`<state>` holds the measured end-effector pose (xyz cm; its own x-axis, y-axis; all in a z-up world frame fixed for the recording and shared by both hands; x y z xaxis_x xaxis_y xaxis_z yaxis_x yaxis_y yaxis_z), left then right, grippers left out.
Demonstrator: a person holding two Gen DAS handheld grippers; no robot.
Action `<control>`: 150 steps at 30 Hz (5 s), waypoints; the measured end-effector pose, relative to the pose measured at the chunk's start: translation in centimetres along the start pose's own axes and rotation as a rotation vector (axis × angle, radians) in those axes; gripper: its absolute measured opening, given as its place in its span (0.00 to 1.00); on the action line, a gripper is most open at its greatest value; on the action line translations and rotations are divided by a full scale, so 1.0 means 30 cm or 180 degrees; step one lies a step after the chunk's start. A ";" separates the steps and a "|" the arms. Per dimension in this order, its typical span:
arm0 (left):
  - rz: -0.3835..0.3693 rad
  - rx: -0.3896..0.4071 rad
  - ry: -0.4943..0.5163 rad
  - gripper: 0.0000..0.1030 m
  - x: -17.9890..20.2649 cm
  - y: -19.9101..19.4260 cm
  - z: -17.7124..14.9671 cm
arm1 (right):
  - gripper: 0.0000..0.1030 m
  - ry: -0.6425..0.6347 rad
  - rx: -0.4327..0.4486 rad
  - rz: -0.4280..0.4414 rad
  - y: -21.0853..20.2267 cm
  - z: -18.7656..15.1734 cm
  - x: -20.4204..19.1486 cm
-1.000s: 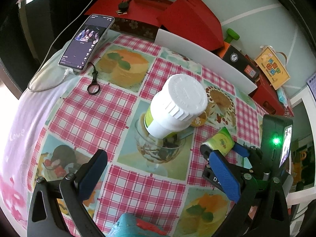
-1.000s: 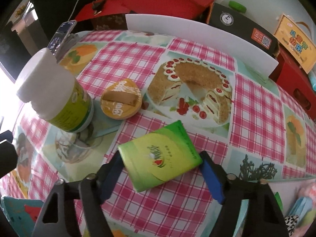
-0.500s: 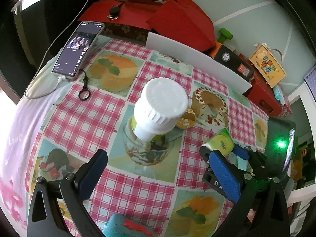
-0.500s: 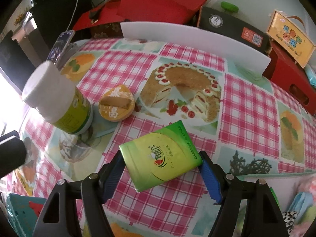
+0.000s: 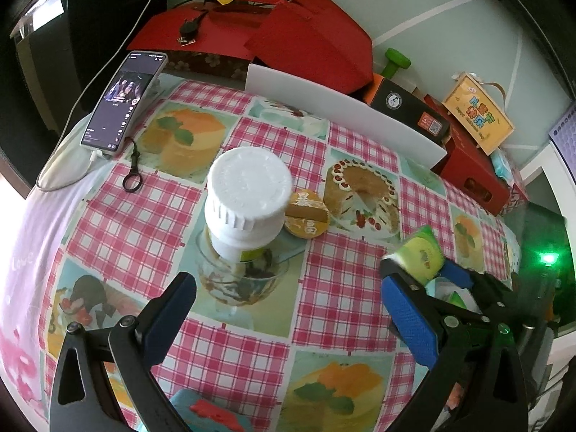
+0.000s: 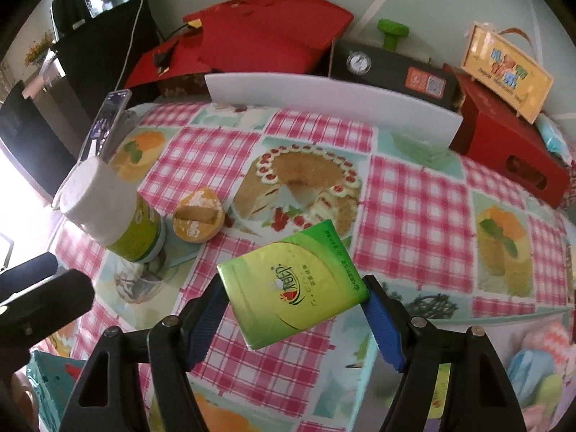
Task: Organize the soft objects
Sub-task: 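Grasp the round orange cake with the left gripper while the right holds the tissue pack, then carry the round cake and green tissue pack over the white tray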
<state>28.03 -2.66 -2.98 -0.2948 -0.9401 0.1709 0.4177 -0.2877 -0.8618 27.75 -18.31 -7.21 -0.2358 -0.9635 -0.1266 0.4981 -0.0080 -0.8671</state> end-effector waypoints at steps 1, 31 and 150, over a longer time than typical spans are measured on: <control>0.0002 0.0008 -0.0013 1.00 0.003 0.000 0.002 | 0.74 0.0007 0.0025 0.0000 -0.009 0.004 0.004; 0.0469 -0.0137 -0.0301 0.92 0.130 0.220 0.084 | 0.74 0.0733 0.0420 -0.0453 -0.230 -0.029 0.448; -0.0421 -0.0148 0.1175 0.48 0.737 -0.006 -0.501 | 0.75 0.1047 0.0107 -0.0735 -0.398 -0.522 0.656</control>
<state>8.51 -20.65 -6.22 -0.6362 -0.7642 0.1062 0.3184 -0.3854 -0.8661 4.11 -32.99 -6.88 -0.5965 -0.7983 -0.0825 0.4265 -0.2283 -0.8752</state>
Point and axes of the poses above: each gripper's, at about its wrist camera, not at the fingertips, and y roughly the way its jaws point, x to its right, z to its top, the point moved 6 cm from there along y, roughly the way its jaws point, and after that the axes turned 14 degrees about y, right-handed, at the moved point
